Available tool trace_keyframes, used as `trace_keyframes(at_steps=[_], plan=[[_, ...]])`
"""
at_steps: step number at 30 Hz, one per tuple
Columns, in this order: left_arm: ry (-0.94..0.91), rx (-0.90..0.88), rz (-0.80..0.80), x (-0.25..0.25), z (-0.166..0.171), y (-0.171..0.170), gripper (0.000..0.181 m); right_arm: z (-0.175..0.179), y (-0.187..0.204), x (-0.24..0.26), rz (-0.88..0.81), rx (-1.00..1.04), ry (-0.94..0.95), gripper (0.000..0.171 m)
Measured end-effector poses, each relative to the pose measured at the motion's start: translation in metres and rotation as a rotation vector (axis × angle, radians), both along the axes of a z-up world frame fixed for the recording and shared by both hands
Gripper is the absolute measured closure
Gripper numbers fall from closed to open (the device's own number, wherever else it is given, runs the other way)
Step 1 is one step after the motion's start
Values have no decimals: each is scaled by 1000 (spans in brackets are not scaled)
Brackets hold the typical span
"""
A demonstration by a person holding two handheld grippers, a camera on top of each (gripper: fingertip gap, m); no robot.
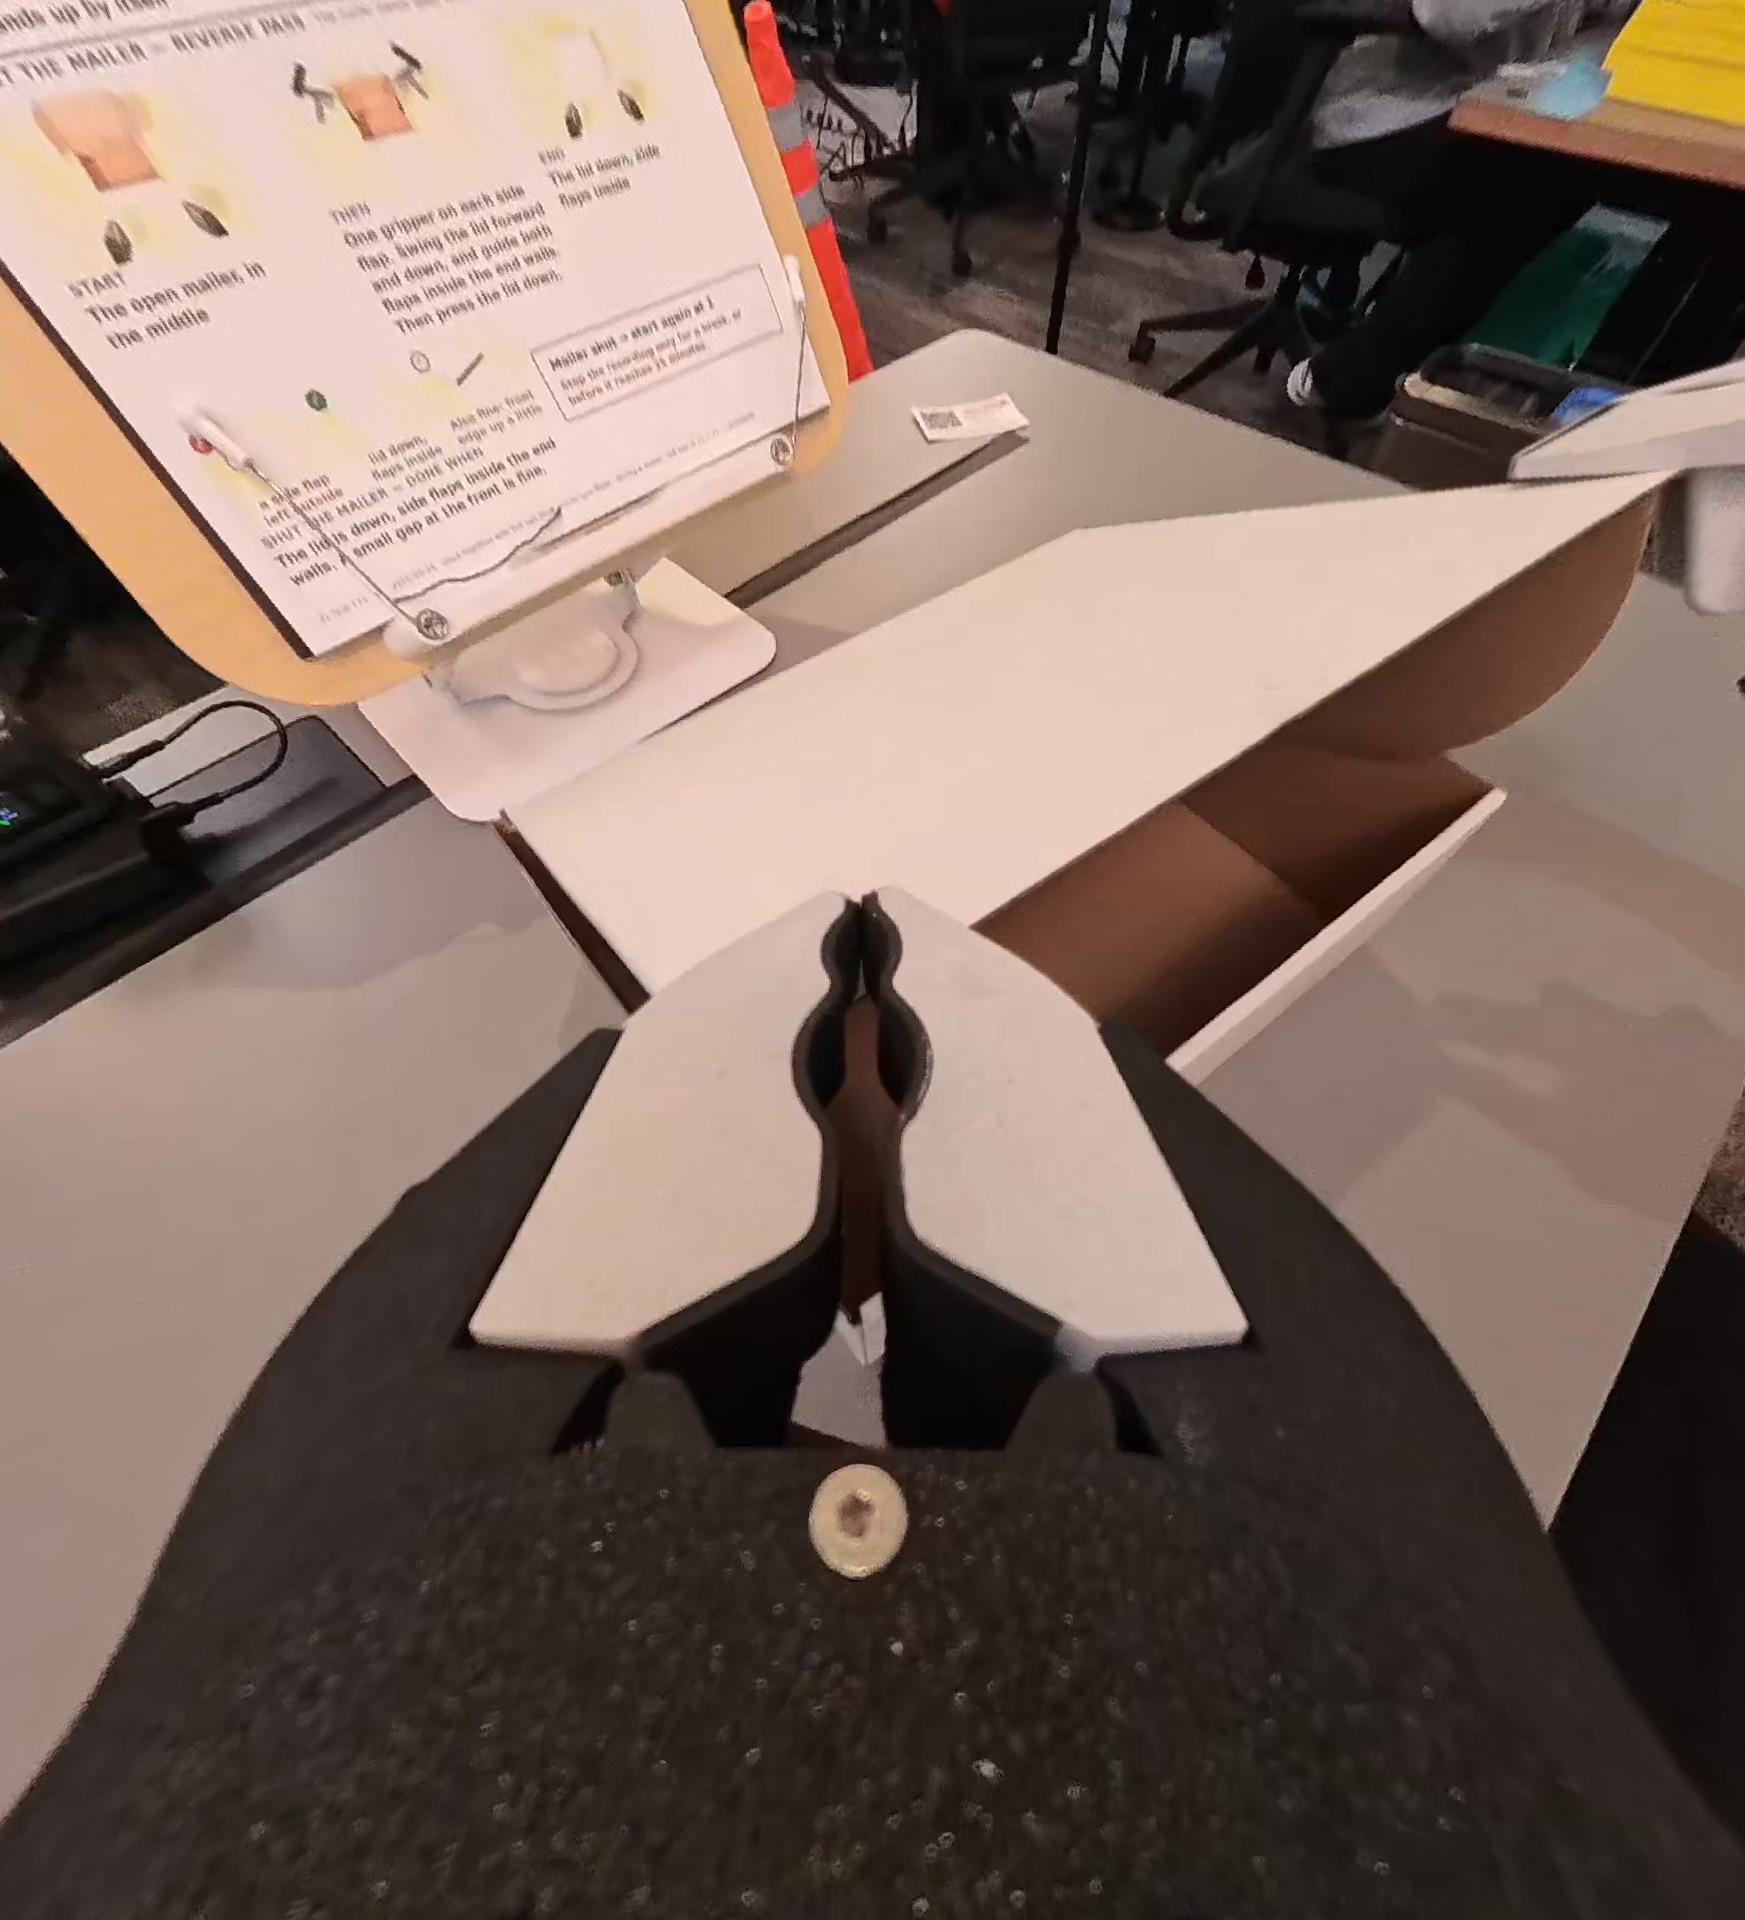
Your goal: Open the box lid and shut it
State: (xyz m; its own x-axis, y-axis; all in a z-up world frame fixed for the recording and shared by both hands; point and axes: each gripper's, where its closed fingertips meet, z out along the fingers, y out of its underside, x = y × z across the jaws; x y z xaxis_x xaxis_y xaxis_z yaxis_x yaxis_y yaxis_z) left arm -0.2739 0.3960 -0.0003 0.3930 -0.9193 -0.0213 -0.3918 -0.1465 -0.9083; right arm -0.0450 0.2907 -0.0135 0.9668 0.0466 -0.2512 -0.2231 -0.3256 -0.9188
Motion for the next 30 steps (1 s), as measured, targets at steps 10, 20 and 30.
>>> trace_keyframes(at_steps=[10, 20, 30], plan=[[46, 10, -2, -5, -14, -7, 181, -29, -17, -5, 3, 9, -74, 171], [61, -33, 39, -28, -64, -8, 181, -50, -18, -5, 7, -12, -110, 171], [70, -37, 35, -31, -86, -14, 181, -69, -18, -5, -9, -31, -158, 171]])
